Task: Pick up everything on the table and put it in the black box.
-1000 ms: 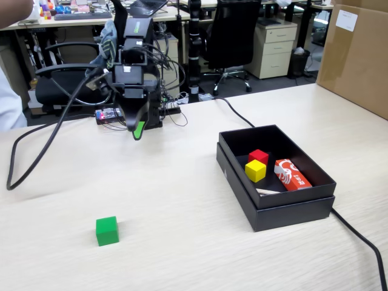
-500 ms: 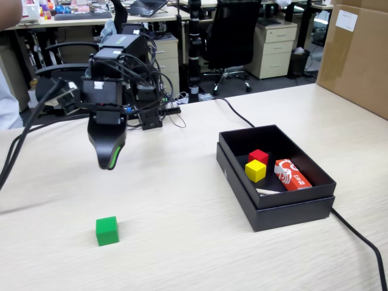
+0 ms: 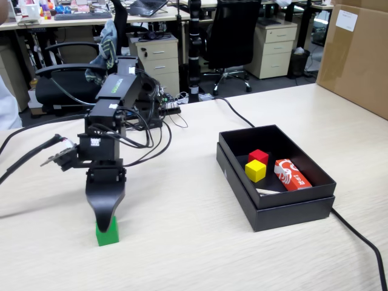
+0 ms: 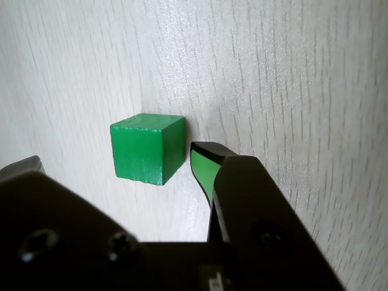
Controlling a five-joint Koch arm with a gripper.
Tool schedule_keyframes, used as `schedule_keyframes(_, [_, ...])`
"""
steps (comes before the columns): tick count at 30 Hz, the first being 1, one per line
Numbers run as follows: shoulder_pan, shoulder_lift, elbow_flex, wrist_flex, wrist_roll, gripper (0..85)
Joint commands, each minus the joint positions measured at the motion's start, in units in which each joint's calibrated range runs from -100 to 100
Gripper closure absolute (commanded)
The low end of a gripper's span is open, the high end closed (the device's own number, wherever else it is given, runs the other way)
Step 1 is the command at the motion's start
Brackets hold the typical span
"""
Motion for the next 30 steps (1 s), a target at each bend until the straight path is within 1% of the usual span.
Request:
schedule_keyframes(1, [-0.1,-0.3,4.66,0.0,-0.83,38.2])
schedule_keyframes(9, [-0.15,4.06,7.47,0.0,-1.32,38.7])
schedule_keyframes(12, [-0.15,4.75,8.02,0.0,-1.37,45.6])
schedule_keyframes(14, [-0.15,4.98,8.47,-0.43,-1.37,46.0])
schedule_keyframes(15, [-0.15,5.09,8.65,-0.61,-1.42,48.4])
schedule_keyframes(16, [-0.1,5.09,8.65,-0.95,-1.51,55.9])
schedule_keyframes(20, [-0.1,5.09,8.65,-0.95,-1.56,66.5])
schedule_keyframes(21, [-0.1,5.09,8.65,-0.95,-1.56,68.9])
schedule_keyframes(25, [-0.1,5.09,8.74,-1.64,-2.0,69.3])
schedule_keyframes(26, [-0.1,5.2,8.83,-1.82,-2.05,72.6])
schedule_keyframes(27, [-0.1,5.2,8.83,-1.82,-2.05,79.5])
schedule_keyframes(28, [-0.1,5.2,8.65,-1.9,-2.05,84.6])
schedule_keyframes(30, [-0.05,5.09,8.38,-3.02,-2.15,84.6])
